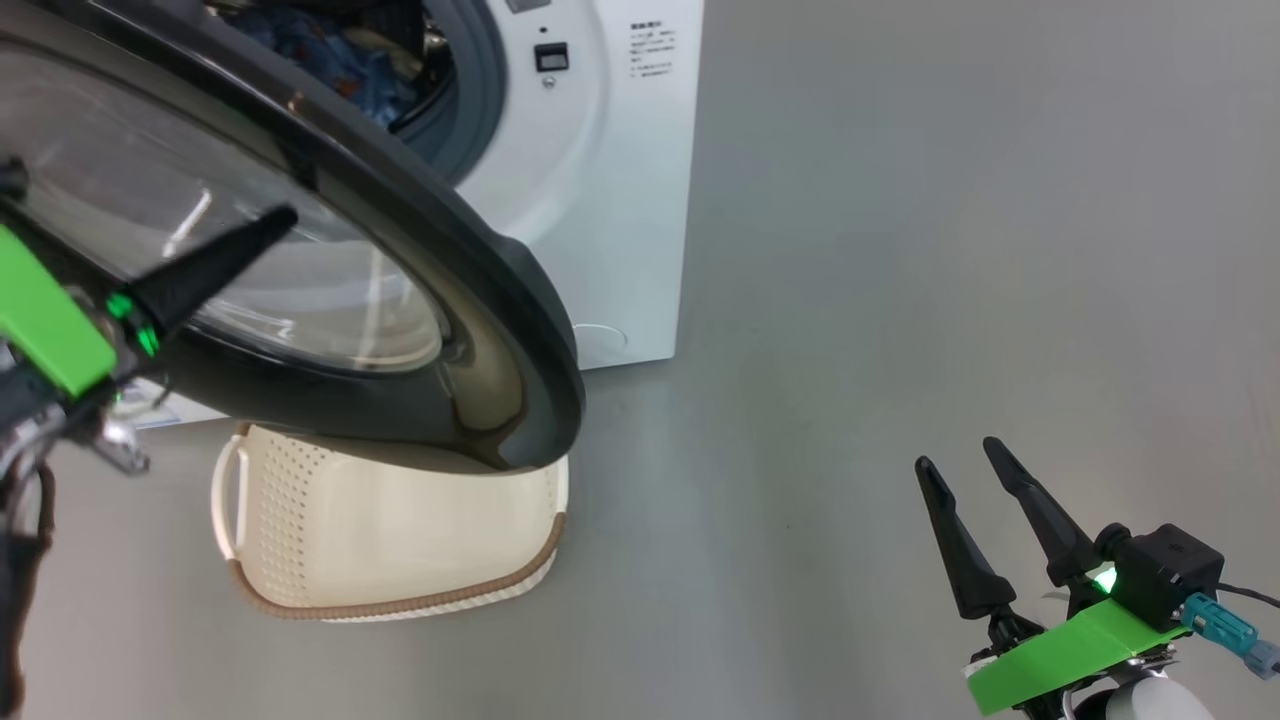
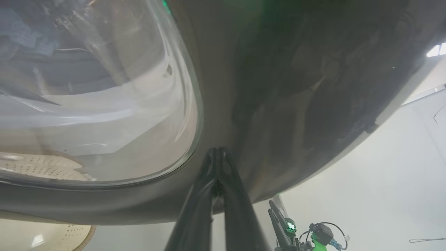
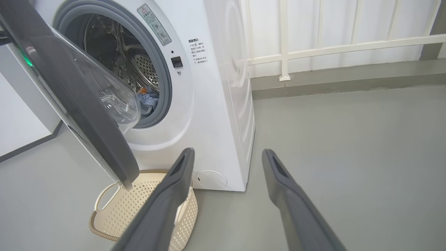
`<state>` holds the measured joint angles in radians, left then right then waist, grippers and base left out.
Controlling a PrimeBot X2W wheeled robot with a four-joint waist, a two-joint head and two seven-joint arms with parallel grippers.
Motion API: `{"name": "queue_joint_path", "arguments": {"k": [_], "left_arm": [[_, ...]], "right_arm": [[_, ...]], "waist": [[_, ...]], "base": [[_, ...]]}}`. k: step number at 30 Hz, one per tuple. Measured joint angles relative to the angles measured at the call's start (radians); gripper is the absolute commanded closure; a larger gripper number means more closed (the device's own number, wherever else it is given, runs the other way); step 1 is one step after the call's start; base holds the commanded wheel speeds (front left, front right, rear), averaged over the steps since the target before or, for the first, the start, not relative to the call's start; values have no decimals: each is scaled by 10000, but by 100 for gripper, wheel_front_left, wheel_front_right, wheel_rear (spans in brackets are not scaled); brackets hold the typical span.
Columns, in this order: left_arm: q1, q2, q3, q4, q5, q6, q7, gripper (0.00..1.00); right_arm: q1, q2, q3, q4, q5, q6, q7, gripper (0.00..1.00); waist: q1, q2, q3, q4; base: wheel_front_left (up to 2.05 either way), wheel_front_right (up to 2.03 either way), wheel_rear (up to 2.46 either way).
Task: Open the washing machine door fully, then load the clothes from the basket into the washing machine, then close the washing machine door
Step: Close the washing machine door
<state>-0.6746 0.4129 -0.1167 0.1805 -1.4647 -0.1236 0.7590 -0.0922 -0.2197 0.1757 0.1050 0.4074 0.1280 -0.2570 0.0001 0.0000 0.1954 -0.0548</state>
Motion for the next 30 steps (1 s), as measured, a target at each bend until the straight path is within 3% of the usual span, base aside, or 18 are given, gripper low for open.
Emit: {"name": "queue_joint_path", "arguments": {"k": [1, 2, 3, 4, 5, 20, 30], "left_arm": [[174, 48, -21, -25, 0, 0, -84, 91], [351, 90, -33, -46, 0, 0, -176, 68], [529, 142, -46, -90, 0, 0, -236, 68], [715, 211, -69, -136, 2, 0, -328, 27], [901, 295, -102, -167, 21, 0, -430, 0], [3854, 1095, -558, -393, 286, -2, -2746, 0], [5660, 1110, -1001, -407, 272, -17, -4941, 0]], "right_arm": [[1, -4, 4, 10, 0, 0, 0, 0], [1, -10, 10, 15, 0, 0, 0, 0], [1, -13, 15, 23, 0, 0, 0, 0], [2, -15, 23, 31, 0, 0, 0, 0], [5, -23, 31, 40, 0, 0, 0, 0], [369, -249, 100, 82, 6, 0, 0, 0], [702, -420, 29, 52, 82, 0, 0, 0]], "waist": [[-1, 0, -30, 40], [-1, 0, -64, 77], [0, 0, -100, 113], [-1, 0, -144, 142], [-1, 0, -194, 171], [-1, 0, -894, 570], [0, 0, -949, 453]], "base": [[0, 0, 0], [0, 0, 0], [0, 0, 0], [0, 0, 0], [0, 0, 0], [0, 0, 0], [0, 0, 0]]}}
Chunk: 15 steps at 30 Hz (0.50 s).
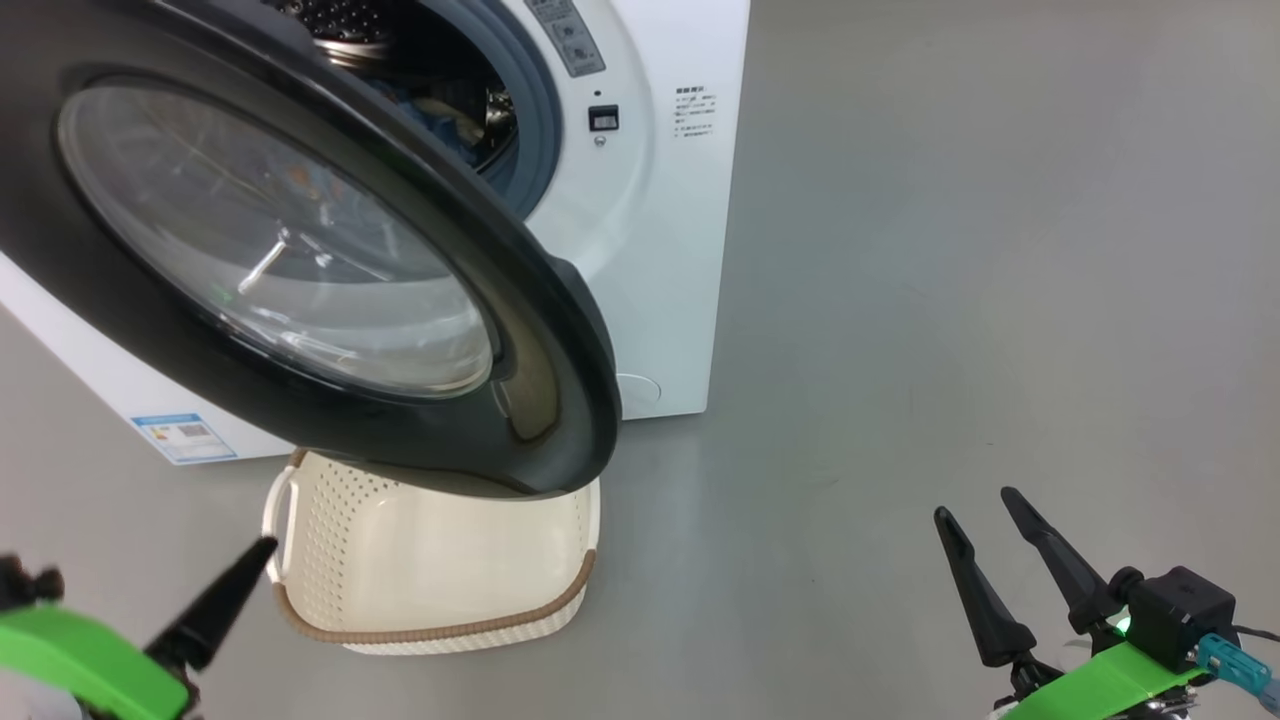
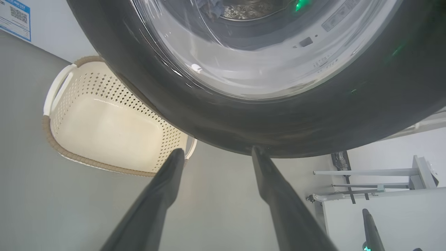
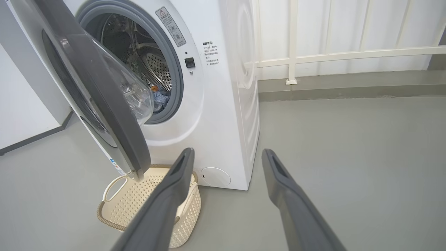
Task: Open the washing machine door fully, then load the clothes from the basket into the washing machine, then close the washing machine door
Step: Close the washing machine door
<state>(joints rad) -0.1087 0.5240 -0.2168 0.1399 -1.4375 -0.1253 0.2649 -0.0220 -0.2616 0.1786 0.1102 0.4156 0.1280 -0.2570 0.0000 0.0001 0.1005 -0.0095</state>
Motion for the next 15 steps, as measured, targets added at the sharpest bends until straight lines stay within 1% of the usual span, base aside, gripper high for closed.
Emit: {"name": "queue_joint_path", "arguments": {"k": [1, 7, 13, 15], "left_arm": [[0, 0, 0, 0, 0, 0, 0, 0], [515, -59, -410, 27, 92, -25, -1455, 0], [593, 38, -920, 261, 665, -25, -3173, 0], [664, 196, -1204, 537, 1124, -25, -3845, 0]], "right_arm": [[0, 0, 0, 0, 0, 0, 0, 0], [82, -44, -188, -33, -2, 0, 0, 0], [170, -94, -268, -36, -2, 0, 0, 0], [172, -96, -286, -38, -2, 0, 0, 0]], "waist": [[0, 0, 0, 0], [0, 0, 66, -136], [0, 0, 133, -345], [0, 0, 140, -430]], "base": [[0, 0, 0], [0, 0, 0], [0, 0, 0], [0, 0, 0]]}}
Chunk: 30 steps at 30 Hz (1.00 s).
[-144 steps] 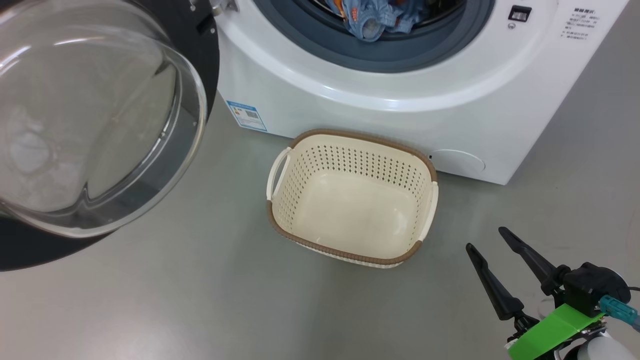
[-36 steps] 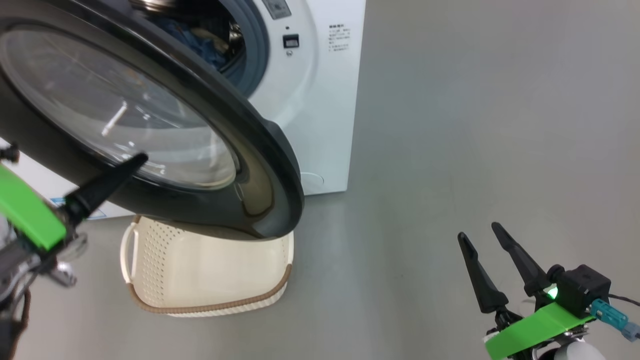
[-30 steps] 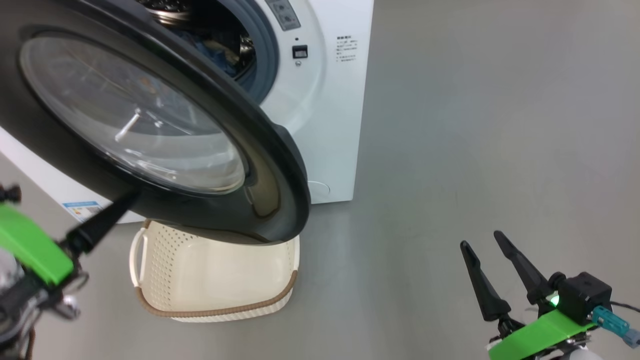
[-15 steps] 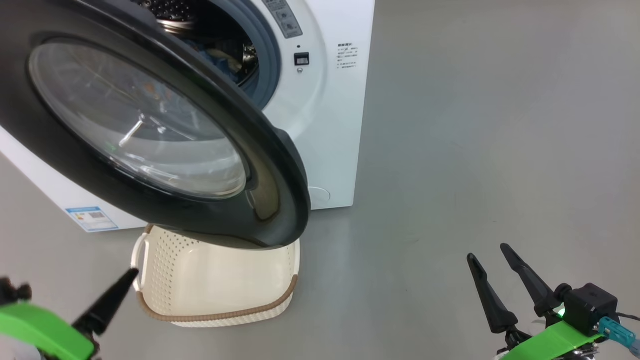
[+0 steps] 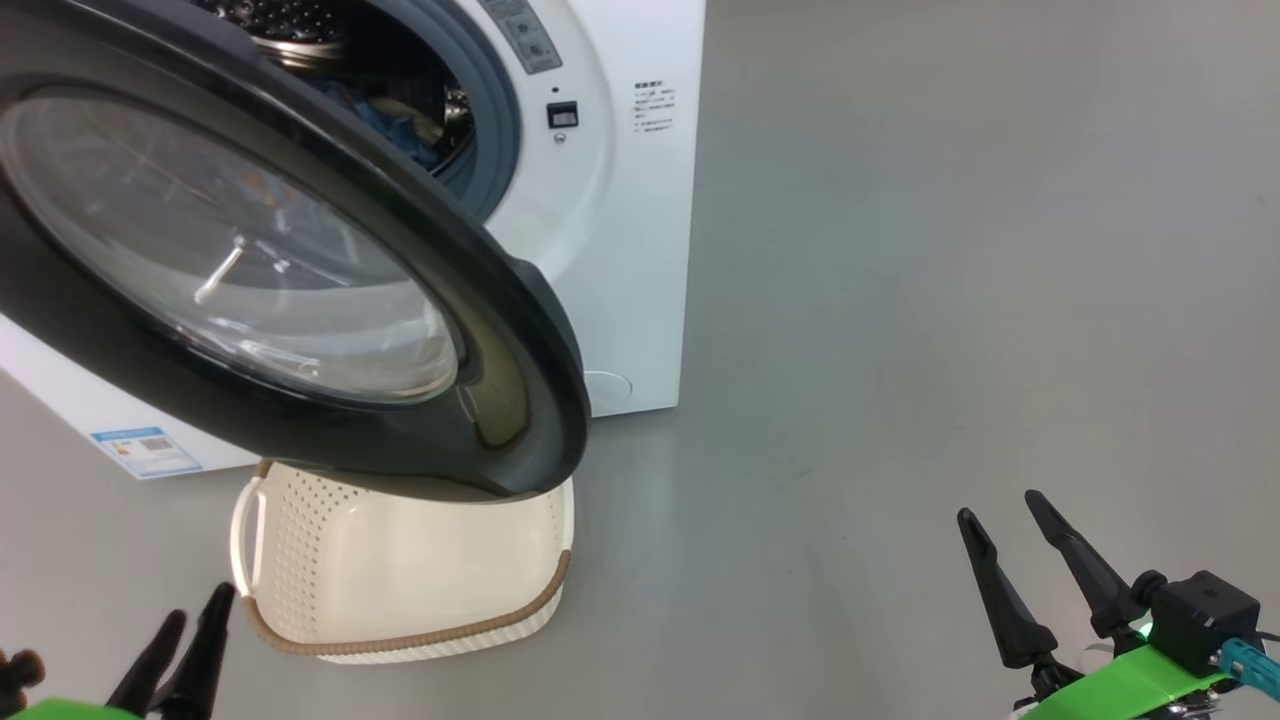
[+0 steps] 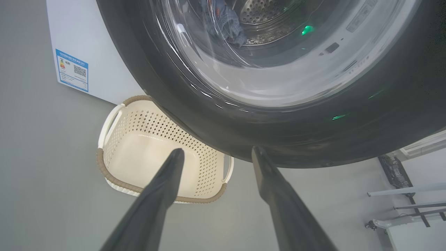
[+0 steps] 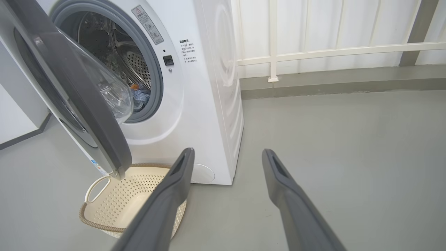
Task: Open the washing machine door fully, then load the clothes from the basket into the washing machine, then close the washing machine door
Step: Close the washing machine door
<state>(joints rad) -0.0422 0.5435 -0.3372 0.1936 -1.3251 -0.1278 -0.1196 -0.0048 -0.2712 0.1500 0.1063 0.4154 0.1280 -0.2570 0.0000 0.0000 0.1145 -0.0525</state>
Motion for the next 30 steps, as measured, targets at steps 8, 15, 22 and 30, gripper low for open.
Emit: {"name": "queue_joint_path", "arguments": {"k": [8, 15, 22, 30], "left_arm": [[16, 113, -721, 949, 1743, 0, -1287, 0], [34, -924, 784, 1001, 4408, -2, -1302, 0], [678, -1981, 1877, 686, 6481, -2, -1315, 0], [996, -2823, 2579, 546, 8021, -2, -1315, 0]], "right_arm": [[68, -12, -190, -35, 0, 0, 0, 0], [69, -13, -399, -94, 0, 0, 0, 0], [76, -13, -545, -132, 0, 0, 0, 0], [105, 29, -581, -115, 0, 0, 0, 0]], "waist": [[0, 0, -73, -238], [0, 0, -89, -302], [0, 0, -156, -317], [0, 0, -189, -318]], "base": [[0, 0, 0], [0, 0, 0], [0, 0, 0], [0, 0, 0]]}}
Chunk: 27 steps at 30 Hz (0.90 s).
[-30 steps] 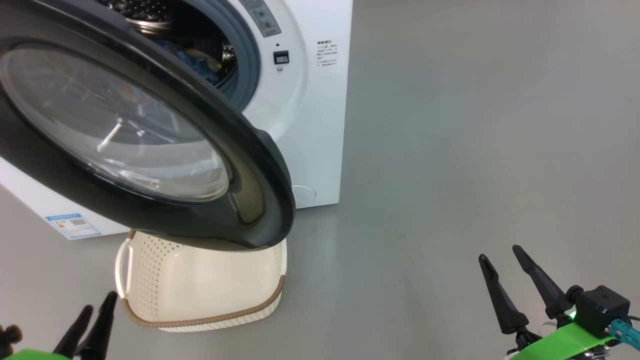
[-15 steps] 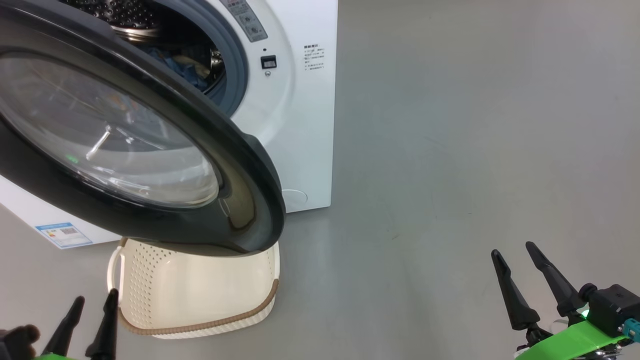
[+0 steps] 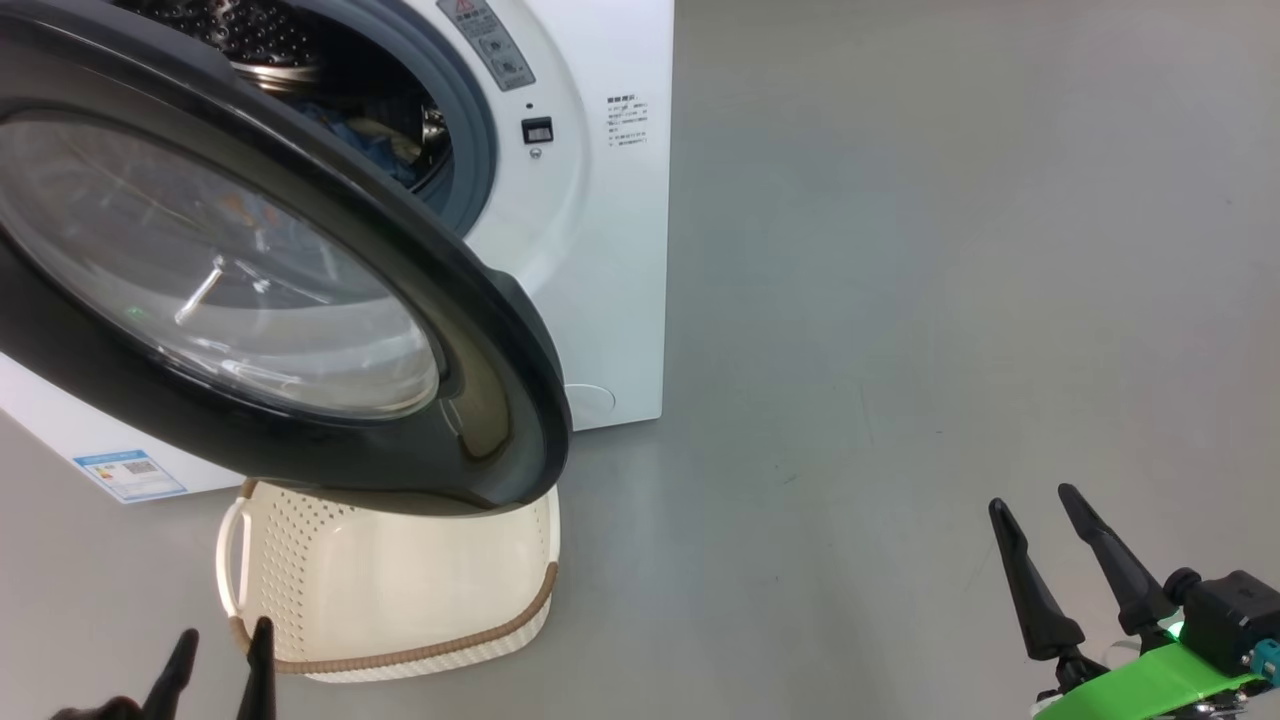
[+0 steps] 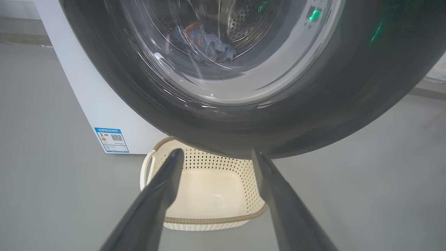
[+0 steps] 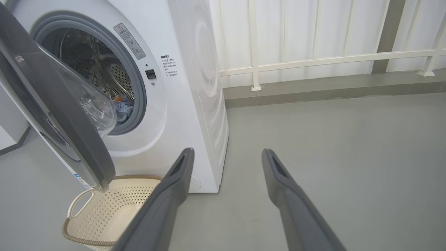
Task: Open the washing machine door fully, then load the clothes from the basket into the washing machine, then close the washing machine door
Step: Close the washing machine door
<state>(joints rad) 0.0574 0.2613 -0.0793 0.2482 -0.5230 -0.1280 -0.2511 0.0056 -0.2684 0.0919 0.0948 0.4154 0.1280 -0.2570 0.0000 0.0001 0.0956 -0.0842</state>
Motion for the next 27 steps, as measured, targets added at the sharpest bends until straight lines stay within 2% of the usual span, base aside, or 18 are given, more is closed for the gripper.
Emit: {"name": "queue_joint_path", "arguments": {"k": [5, 17, 18, 19, 20, 21, 22, 23, 27], "left_arm": [[122, -366, 174, 52, 401, -2, 0, 0], [223, -541, 349, 36, 621, -2, 0, 0], [223, -556, 353, 21, 623, -2, 0, 0], [223, -571, 353, 6, 635, -2, 0, 0], [224, -581, 353, -6, 673, -2, 0, 0], [227, -593, 366, -42, 711, -2, 0, 0], [229, -598, 387, -77, 763, -2, 0, 0], [229, -604, 403, -111, 825, -2, 0, 0], [258, -698, 562, -247, 907, -2, 0, 0]], "right_arm": [[173, 100, 10, 38, 0, 0, 0, 0], [199, 123, 4, 88, 0, 0, 0, 0], [198, 132, 4, 88, 0, 0, 0, 20], [197, 148, 4, 88, 0, 0, 0, 20], [196, 169, 4, 92, 0, 0, 0, 52], [193, 190, 2, 92, 2, 0, 0, 67], [177, 221, -4, 90, 6, 0, 0, 89], [147, 259, -6, 88, 17, 0, 0, 100], [-290, 374, 94, 36, 40, 0, 0, 100]], "waist": [[0, 0, -33, 7], [0, -1, -153, 52], [0, 0, -166, 72], [0, 0, -184, 92], [0, 0, -208, 114], [0, 0, -229, 137], [0, 0, -252, 157], [0, 0, -277, 179], [0, 0, -371, 270]], "base": [[0, 0, 0], [0, 0, 0], [0, 0, 0], [0, 0, 0], [0, 0, 0], [0, 0, 0], [0, 0, 0], [0, 0, 0], [0, 0, 0]]}}
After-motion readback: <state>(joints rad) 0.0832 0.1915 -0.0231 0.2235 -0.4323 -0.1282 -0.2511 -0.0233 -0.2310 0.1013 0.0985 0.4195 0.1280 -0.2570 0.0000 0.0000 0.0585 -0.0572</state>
